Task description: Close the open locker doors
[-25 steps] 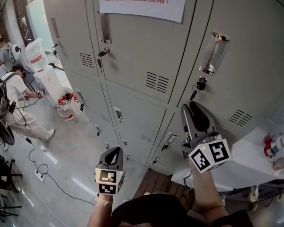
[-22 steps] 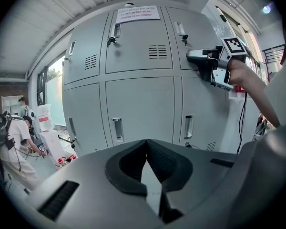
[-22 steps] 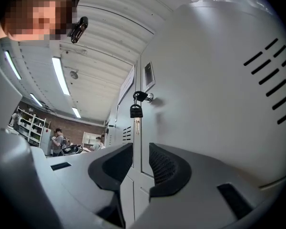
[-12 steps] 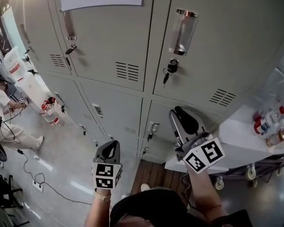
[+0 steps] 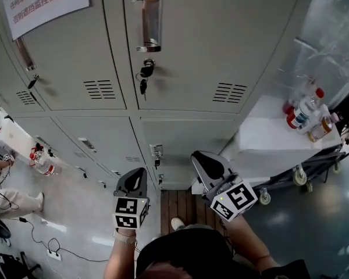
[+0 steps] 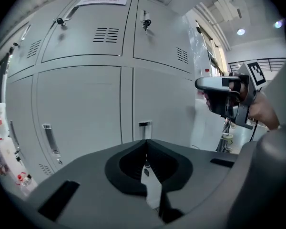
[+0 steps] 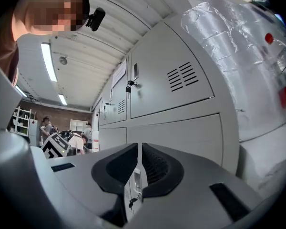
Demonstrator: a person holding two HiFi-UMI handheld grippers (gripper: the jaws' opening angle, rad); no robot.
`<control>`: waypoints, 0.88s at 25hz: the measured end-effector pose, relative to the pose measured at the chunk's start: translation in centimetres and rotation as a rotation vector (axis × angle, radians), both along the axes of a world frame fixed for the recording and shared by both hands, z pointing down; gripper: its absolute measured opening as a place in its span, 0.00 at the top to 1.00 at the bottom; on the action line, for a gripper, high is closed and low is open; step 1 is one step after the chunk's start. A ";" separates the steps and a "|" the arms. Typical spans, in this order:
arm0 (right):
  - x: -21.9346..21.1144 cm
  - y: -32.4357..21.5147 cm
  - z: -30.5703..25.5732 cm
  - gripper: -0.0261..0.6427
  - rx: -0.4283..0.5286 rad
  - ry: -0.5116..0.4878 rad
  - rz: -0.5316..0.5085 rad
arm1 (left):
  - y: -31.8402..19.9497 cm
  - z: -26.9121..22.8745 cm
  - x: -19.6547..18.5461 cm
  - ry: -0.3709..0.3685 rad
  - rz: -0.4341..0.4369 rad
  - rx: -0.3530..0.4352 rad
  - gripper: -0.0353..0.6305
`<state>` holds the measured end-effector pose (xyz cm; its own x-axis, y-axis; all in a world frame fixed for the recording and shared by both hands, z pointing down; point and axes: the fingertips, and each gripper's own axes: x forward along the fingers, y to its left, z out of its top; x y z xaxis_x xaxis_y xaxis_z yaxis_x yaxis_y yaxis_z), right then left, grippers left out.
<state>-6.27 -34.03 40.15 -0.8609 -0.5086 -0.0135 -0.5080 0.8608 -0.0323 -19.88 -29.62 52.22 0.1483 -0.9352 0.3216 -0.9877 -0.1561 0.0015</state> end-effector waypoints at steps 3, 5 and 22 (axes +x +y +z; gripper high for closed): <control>2.1 0.7 1.9 0.88 -0.014 0.024 0.056 | -0.7 0.1 2.1 0.016 0.070 0.010 0.92; 3.4 1.2 3.2 0.89 -0.028 0.037 0.094 | -0.8 0.0 3.6 0.019 0.123 0.024 0.92; 9.9 7.1 9.1 0.89 -0.099 0.097 0.277 | 2.0 -1.6 11.4 0.127 0.436 0.186 0.92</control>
<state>3.66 -26.91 49.23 -0.6843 -0.7187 0.1233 -0.7275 0.6843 -0.0493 -8.44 -27.57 50.63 0.5658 -0.8173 0.1094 -0.8243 -0.5639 0.0506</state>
